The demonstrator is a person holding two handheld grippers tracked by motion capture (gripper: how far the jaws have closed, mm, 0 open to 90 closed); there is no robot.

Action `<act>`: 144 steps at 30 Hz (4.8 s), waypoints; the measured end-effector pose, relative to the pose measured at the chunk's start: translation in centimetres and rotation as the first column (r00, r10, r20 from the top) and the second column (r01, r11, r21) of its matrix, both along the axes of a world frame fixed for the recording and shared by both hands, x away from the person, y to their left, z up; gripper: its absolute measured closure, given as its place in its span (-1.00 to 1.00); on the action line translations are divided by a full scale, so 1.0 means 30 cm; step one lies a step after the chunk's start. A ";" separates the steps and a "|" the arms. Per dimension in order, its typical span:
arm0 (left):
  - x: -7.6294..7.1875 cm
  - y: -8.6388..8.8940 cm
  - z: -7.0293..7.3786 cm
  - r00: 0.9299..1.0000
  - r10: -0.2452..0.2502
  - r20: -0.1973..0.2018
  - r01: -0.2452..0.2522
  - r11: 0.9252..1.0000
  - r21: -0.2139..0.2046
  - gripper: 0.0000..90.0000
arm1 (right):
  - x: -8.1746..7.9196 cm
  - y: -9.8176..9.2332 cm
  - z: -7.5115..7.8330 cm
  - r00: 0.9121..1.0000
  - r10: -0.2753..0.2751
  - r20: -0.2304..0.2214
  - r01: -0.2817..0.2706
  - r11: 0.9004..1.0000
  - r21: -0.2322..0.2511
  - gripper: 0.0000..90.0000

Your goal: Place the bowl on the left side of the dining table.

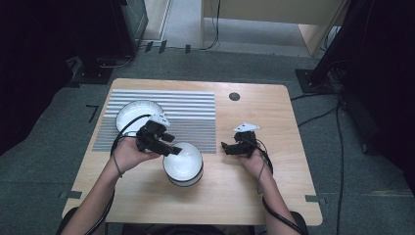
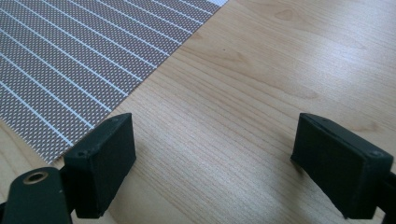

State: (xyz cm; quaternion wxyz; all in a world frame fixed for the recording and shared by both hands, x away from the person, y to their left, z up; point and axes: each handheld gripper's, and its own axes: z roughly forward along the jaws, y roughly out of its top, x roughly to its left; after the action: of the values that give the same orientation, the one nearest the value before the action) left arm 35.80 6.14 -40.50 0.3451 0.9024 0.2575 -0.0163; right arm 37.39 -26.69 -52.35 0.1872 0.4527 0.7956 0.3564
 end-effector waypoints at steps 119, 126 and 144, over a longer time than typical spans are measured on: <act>0.079 0.167 0.055 0.986 0.085 -0.144 -0.108 0.981 -0.159 0.75 | -0.004 0.003 0.000 1.000 -0.010 0.000 0.010 1.000 0.002 -0.71; 0.091 0.186 0.045 0.983 0.102 -0.151 -0.125 0.981 -0.150 0.75 | -0.004 0.003 0.000 1.000 -0.010 0.000 0.010 1.000 0.002 -0.71; 0.137 0.249 -0.004 0.968 0.174 -0.183 -0.199 0.971 -0.129 0.75 | -0.005 0.003 0.000 1.000 -0.010 0.000 0.010 1.000 0.002 -0.71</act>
State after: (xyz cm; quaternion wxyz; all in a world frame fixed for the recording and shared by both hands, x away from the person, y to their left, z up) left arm 39.91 13.62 -40.62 0.3872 0.8415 0.3682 -0.0799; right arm 37.25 -26.61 -52.35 0.1886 0.4566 0.7930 0.3564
